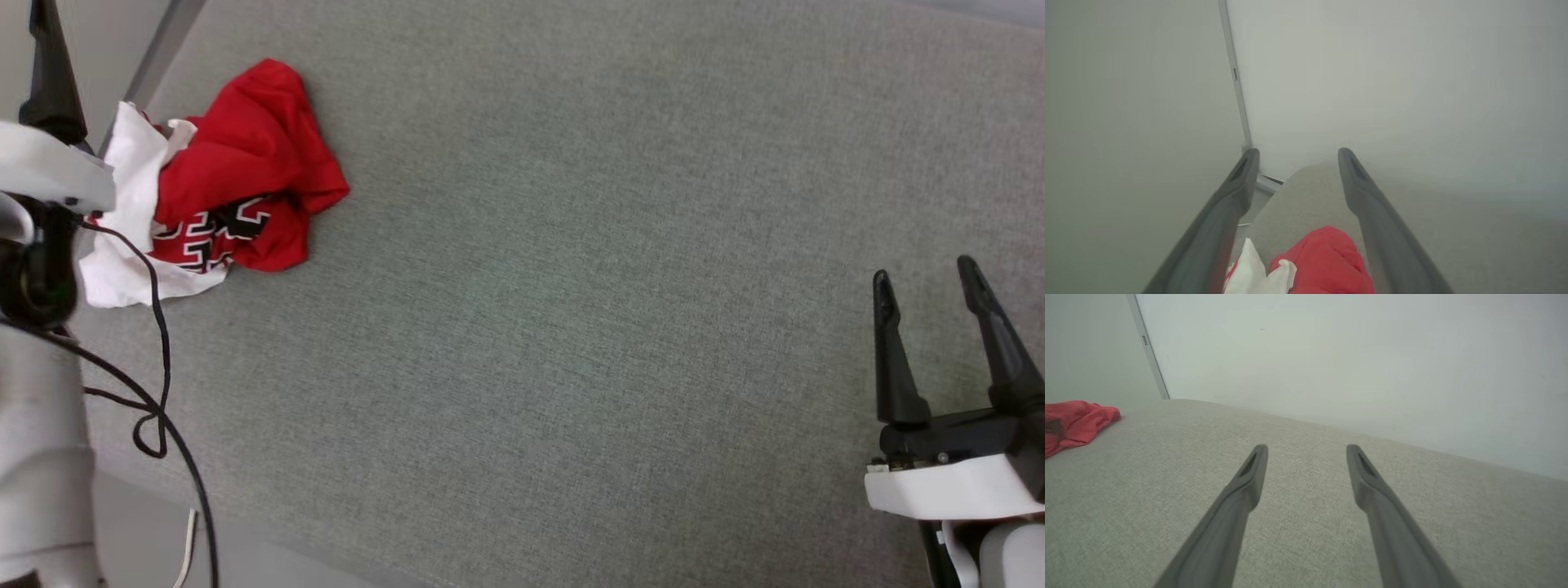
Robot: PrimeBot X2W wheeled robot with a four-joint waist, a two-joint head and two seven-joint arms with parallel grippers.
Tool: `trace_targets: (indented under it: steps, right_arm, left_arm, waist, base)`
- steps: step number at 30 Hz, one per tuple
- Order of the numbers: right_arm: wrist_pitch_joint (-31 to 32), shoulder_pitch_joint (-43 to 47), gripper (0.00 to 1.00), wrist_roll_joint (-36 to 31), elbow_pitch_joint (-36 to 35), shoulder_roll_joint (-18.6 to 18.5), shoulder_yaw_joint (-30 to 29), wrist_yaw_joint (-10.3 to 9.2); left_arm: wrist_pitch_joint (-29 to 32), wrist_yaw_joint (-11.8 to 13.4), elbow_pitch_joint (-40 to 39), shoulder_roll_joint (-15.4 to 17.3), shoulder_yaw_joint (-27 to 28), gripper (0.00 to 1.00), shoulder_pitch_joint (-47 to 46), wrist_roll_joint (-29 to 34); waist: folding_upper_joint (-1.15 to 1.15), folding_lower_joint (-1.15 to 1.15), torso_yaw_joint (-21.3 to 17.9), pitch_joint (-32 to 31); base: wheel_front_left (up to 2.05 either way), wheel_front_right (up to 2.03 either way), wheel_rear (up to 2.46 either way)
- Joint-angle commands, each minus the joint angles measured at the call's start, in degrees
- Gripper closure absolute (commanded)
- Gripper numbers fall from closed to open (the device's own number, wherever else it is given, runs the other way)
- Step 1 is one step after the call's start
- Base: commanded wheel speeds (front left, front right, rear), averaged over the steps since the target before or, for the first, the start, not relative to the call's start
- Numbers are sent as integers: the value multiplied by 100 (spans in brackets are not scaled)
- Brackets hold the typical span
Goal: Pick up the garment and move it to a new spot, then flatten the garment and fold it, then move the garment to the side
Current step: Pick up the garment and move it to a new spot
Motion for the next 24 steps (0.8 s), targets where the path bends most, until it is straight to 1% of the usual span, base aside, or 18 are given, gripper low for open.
trace_targets:
  steps: [1, 4, 8, 10, 12, 15, 16, 21, 24]
  right_arm:
    - [-13, -84, 0, -27, -45, -33, -11, -4]
    - [-13, -119, 0, -21, -134, -92, -31, -4]
    - [-13, -165, 0, -27, -241, -161, -60, -4]
    - [-13, -173, 0, -37, -274, -186, -53, -4]
    - [-13, -197, 0, -53, -286, -211, -42, -4]
    - [-13, -240, 0, -56, -303, -248, -28, -4]
    - [-12, -254, 0, -59, -309, -257, -22, -4]
    - [-13, -285, 0, -73, -349, -320, -33, -4]
    - [-13, -317, 0, -66, -371, -337, -38, -4]
  left_arm:
    - [90, -1, 54, 22, -64, 0, -28, -82]
    - [796, -4, 316, 372, -346, 0, -202, -666]
    - [1823, -7, 588, 674, -739, 0, -292, -1485]
    - [2289, -7, 730, 860, -921, 0, -299, -1750]
    - [2706, -7, 862, 950, -1123, 0, -279, -2024]
    - [3145, -8, 1068, 1128, -1340, 0, -284, -2319]
    - [3235, -6, 1154, 1177, -1405, 0, -302, -2381]
    - [3785, -5, 1694, 1210, -1715, 0, -328, -2694]
    - [4043, -5, 1983, 1154, -1972, 0, -326, -2758]
  waist:
    - [0, -2, -50, 116]
    - [0, -2, -80, 233]
    - [0, -2, -100, 380]
    - [0, -2, -119, 454]
    - [0, -2, -147, 530]
    - [0, -2, -202, 653]
    - [0, -2, -226, 701]
    - [0, -2, -320, 912]
    - [0, -2, -368, 1008]
  base:
    - [0, 0, 0]
    - [0, 0, 0]
    - [0, 0, 0]
    - [0, 0, 0]
    - [0, 0, 0]
    - [0, 0, 0]
    - [0, 0, 0]
    - [0, 0, 0]
    - [0, 0, 0]
